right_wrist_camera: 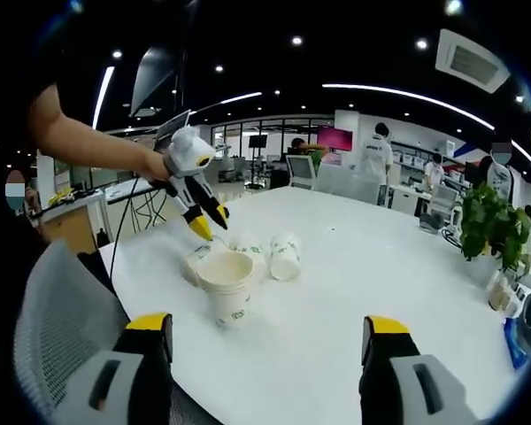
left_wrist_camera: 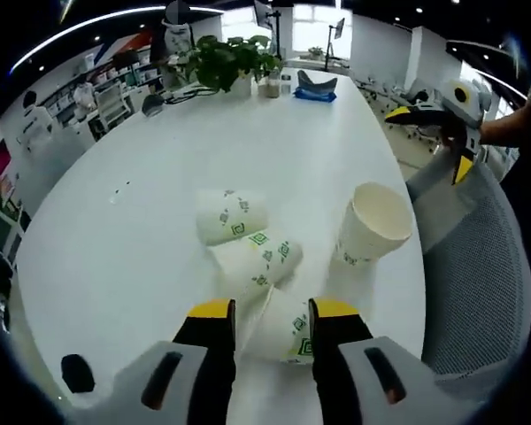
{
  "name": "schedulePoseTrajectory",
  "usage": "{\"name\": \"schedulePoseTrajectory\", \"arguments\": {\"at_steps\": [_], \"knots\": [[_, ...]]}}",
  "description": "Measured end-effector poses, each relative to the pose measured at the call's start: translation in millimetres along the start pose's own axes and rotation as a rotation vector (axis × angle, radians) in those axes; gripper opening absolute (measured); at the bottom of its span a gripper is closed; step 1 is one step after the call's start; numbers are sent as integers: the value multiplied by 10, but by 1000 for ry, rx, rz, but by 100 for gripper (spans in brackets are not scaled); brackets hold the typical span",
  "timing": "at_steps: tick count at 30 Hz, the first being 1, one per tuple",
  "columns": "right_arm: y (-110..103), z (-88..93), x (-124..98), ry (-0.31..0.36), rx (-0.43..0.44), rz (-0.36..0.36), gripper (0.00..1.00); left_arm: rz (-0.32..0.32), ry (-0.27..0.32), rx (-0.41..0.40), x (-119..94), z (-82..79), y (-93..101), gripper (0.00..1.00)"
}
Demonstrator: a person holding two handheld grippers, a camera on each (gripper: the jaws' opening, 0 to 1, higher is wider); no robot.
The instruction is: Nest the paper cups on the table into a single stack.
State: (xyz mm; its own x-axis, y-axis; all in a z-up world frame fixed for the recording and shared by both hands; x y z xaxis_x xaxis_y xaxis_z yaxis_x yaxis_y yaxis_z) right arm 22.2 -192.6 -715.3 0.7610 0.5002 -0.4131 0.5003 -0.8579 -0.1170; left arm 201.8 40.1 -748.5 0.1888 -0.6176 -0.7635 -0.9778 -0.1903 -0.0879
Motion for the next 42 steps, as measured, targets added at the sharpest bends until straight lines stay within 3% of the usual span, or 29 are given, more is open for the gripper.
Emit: {"name": "schedulePoseTrajectory", "arguments": {"at_steps": [10,24,35,42], "knots": [[-5,-2,-1,-2,3,3,89,33,-31,-43,107,132,87,20],[11,-1,-7,2,0,10,89,2,-13,-124,94,236,47,20],[13,2,-3,1,-3,10,89,-19,3,-214,32,256,133,19],[11,4,-1,-1,-7,10,89,-13,13,-261,8,275,156,7]]}}
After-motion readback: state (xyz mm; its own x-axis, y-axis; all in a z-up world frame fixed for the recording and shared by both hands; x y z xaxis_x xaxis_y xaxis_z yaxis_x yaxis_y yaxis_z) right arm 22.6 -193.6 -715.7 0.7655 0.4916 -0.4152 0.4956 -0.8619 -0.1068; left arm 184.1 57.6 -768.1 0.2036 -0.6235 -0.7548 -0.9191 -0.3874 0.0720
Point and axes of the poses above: the point that each gripper's makers call its tool centre point, and the gripper's own axes: x roughly forward along the fingers, y roughly to its right, z roughly out of its underside, the point moved 4 cm from there along -x, roughly backward along the fingers, and after that the axes turned 10 degrees about x, right-handed, at the moved point
